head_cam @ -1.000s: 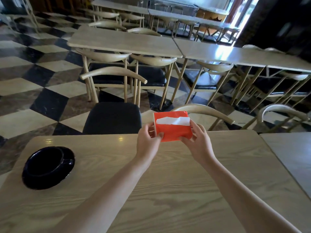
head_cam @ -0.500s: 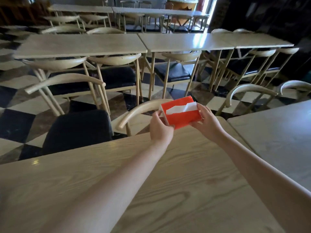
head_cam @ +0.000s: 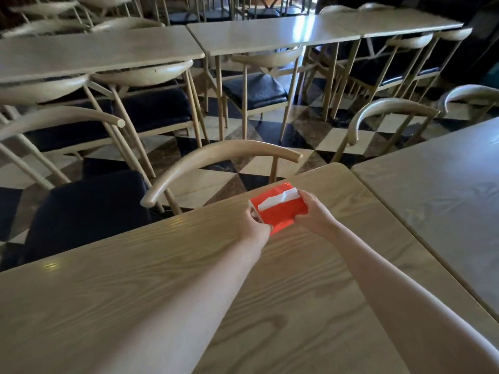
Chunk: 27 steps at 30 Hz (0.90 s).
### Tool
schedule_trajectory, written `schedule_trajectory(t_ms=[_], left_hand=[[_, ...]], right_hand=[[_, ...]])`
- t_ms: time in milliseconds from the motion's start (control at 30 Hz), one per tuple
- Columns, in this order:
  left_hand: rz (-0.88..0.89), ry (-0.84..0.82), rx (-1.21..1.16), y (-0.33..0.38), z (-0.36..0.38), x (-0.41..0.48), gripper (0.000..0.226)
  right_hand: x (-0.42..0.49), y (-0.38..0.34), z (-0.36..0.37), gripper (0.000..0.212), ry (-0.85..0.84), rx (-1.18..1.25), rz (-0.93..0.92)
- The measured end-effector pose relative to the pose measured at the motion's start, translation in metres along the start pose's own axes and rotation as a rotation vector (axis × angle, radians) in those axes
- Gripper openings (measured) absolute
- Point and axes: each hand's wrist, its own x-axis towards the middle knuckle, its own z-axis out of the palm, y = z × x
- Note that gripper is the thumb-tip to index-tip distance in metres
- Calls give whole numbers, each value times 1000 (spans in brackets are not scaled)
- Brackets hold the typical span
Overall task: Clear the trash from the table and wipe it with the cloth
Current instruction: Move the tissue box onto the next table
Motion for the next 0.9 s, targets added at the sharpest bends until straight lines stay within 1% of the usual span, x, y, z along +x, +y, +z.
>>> schedule_trajectory(t_ms=[67,133,300,367,433,500,600,667,767,833,900], left_hand=[[-14,-14,-13,-6,0,8,50],[-16,-32,-3,-11,-2,14,53],[54,-46,138,-12,-7,18,53],[72,-70,189,-8,-11,19,56],[102,-101,250,-4,-19,18,62],[147,-104,317,0,-30,15,63],[170,-104,444,8,-56,10,63],[177,-110,564,13,-77,5,62],[209,-169,749,21,-114,-9,59],[248,-236,866,26,-140,-23,56],[262,-295,930,29,-170,-35,53]], right_hand=[[6,5,9,77,-42,0,24],[8,8,14,78,-74,-2,38],[9,8,14,80,-89,-22,49],[9,5,11,85,-127,-91,47],[9,-2,6,97,-195,-204,52],[8,-13,-2,107,-246,-330,70],[6,-37,-15,113,-270,-453,70],[4,-55,-23,112,-306,-497,68],[-2,-87,-27,102,-354,-580,50],[-10,-112,-23,92,-378,-579,13],[-20,-140,-13,85,-420,-550,-25]])
